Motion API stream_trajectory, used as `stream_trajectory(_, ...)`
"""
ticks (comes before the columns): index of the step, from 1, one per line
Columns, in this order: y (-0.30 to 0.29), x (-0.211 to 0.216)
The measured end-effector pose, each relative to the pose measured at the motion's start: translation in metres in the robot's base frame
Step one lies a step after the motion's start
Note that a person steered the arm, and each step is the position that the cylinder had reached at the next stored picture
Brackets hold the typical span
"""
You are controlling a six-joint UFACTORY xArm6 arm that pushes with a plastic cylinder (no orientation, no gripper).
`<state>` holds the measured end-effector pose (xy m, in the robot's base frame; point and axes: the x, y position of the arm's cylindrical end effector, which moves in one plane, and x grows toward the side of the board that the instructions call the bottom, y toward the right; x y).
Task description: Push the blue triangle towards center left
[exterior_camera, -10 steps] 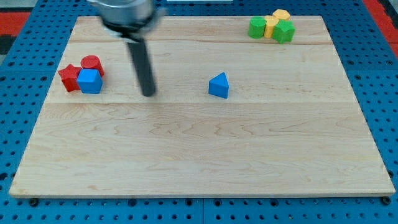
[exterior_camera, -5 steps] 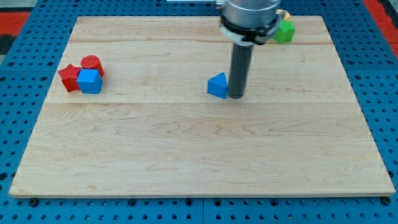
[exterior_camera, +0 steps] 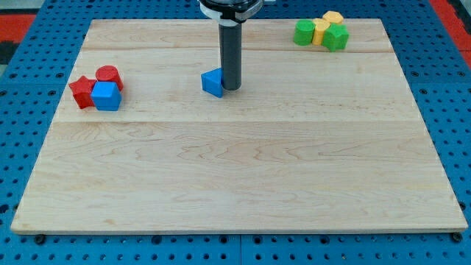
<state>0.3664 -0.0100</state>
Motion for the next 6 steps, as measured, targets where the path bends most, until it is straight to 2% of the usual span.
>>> stream_trajectory(2,-0.03,-0.014)
stream_trajectory(6,-0.093,-0.015)
